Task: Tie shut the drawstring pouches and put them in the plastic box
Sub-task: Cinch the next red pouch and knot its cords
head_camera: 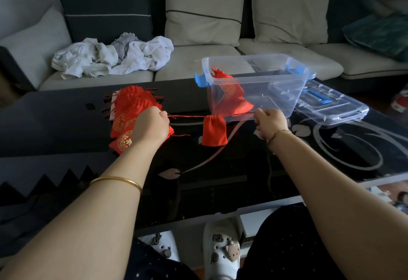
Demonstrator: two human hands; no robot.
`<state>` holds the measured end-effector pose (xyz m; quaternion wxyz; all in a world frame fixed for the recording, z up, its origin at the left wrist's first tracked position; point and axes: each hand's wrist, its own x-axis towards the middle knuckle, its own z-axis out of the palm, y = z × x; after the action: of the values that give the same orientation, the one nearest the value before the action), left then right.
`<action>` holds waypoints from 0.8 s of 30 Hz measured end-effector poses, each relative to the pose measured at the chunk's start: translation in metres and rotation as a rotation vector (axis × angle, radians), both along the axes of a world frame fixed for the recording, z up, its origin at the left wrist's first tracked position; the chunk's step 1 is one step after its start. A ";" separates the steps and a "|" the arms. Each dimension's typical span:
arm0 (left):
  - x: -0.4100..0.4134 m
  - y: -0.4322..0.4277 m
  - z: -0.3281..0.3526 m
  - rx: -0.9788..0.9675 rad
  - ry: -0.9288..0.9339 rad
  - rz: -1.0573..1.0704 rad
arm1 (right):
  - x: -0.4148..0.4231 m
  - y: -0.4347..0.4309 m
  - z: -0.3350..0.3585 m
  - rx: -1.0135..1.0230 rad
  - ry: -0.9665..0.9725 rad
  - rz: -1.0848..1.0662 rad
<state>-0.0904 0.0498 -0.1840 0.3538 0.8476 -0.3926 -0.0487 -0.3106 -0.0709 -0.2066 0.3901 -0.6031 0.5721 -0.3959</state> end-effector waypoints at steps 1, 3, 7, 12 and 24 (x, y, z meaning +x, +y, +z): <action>-0.001 -0.001 0.002 -0.043 0.129 0.043 | -0.001 -0.001 0.000 0.122 -0.184 -0.017; -0.002 -0.005 0.008 -0.162 0.481 0.107 | -0.005 -0.001 0.001 0.344 -0.491 -0.069; -0.019 -0.007 0.025 -0.320 0.993 0.128 | -0.007 -0.007 0.001 0.505 -0.747 -0.165; -0.034 -0.005 0.044 -0.492 1.251 -0.237 | -0.001 0.006 0.023 0.390 -0.716 -0.080; -0.064 -0.004 0.046 -0.284 0.829 -0.635 | 0.032 0.061 0.081 -0.041 -0.394 0.407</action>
<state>-0.1540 0.0454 -0.1384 0.5581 0.5406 -0.4596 -0.4302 -0.2786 -0.0095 -0.1252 0.5530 -0.6247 0.3445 -0.4304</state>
